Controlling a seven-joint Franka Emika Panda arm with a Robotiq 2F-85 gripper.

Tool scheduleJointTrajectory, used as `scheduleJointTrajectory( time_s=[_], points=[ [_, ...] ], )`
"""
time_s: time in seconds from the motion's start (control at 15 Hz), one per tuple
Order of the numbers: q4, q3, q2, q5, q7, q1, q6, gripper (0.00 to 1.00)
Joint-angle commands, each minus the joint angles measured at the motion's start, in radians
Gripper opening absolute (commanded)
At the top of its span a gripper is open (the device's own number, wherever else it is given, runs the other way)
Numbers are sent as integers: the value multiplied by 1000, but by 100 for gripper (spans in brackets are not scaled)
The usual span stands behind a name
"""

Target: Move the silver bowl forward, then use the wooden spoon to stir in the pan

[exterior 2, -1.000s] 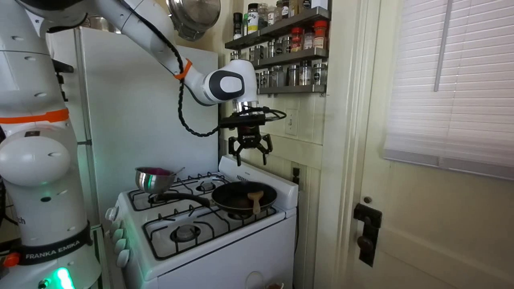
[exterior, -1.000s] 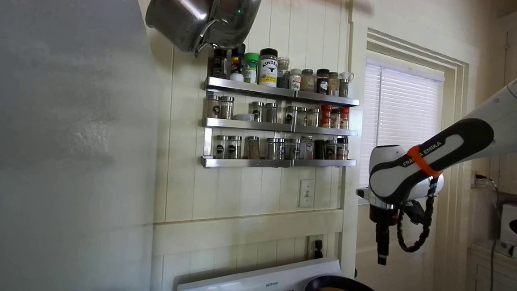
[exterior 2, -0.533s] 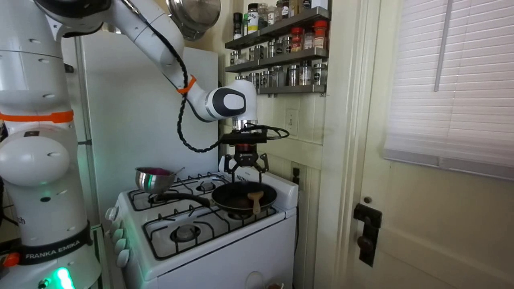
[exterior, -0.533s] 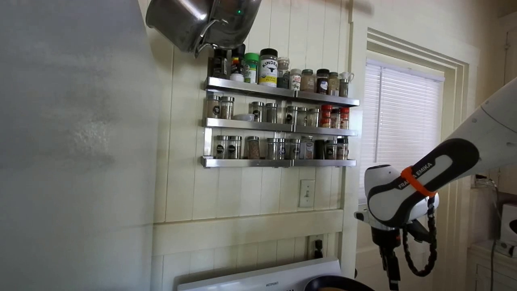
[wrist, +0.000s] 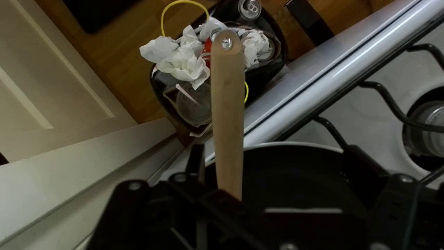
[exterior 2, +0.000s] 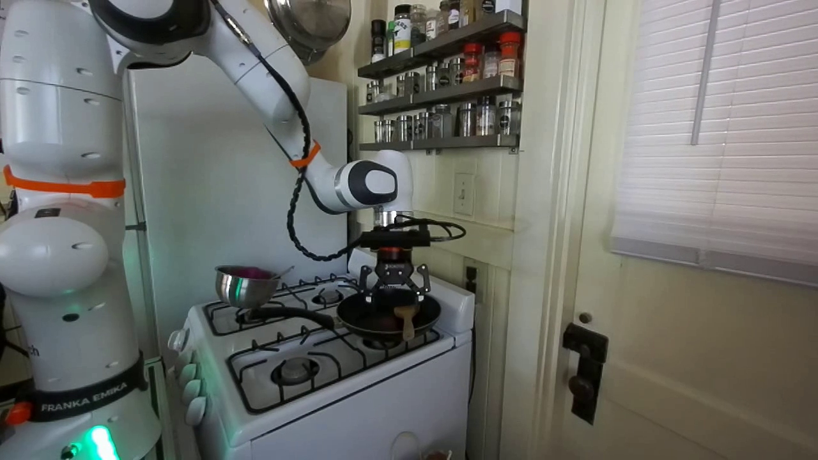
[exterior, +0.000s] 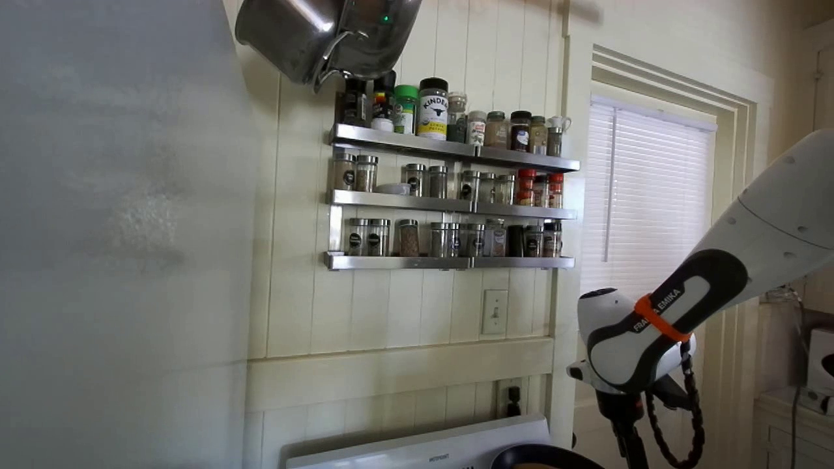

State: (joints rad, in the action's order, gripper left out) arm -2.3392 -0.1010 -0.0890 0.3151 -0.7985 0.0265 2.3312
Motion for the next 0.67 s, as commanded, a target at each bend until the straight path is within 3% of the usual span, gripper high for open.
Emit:
scheduleJointTrajectory(
  time_s=[0.0,0.6],
  points=[
    [28,17,-34,76,45,13,13,100],
    [115,63,-124,117,56,-1,57,100]
  ],
)
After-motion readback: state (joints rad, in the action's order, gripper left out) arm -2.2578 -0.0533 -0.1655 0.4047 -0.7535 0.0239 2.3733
